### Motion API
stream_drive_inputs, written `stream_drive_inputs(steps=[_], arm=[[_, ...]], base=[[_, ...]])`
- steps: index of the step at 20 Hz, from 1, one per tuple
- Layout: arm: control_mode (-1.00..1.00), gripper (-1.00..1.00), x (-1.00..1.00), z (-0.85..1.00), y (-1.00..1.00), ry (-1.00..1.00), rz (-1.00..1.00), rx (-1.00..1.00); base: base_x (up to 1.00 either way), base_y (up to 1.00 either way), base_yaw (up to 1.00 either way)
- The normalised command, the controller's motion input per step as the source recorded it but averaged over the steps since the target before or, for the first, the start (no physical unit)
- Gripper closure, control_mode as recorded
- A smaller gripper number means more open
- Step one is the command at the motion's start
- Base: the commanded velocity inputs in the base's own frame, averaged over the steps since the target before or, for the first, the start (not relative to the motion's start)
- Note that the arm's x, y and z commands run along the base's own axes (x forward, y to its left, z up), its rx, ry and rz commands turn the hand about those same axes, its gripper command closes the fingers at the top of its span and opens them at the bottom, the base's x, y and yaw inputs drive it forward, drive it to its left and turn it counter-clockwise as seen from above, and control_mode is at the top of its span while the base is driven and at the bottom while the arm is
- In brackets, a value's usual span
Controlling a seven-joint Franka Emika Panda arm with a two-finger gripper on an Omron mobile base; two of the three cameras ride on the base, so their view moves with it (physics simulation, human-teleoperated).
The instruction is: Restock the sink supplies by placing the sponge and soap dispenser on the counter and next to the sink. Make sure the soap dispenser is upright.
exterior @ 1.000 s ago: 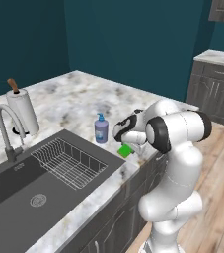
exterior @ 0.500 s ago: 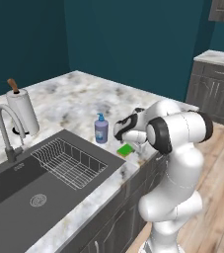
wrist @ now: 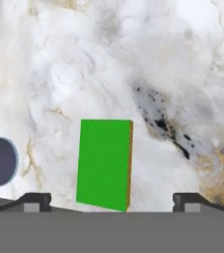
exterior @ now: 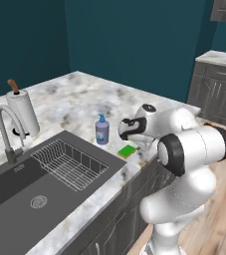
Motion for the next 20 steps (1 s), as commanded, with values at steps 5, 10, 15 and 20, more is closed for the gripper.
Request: stream_drive_inputs(steps=[5,10,15,20], arm=[[-1.00,-1.00,-0.94,0.49,0.00,-0.16,0.00,0.00],[-1.00,-1.00,-0.95,0.70,0.00,-0.19,0.00,0.00],[-1.00,-1.00,-0.68,0.98,-0.04,-0.22,0.00,-0.02],[-1.00,-1.00,-0.65,1.00,-0.10,-0.20,0.00,-0.03]], base=[[0.00,0.00,0.00],[0.00,0.00,0.00],[0.00,0.00,0.00],[0.00,0.00,0.00]])
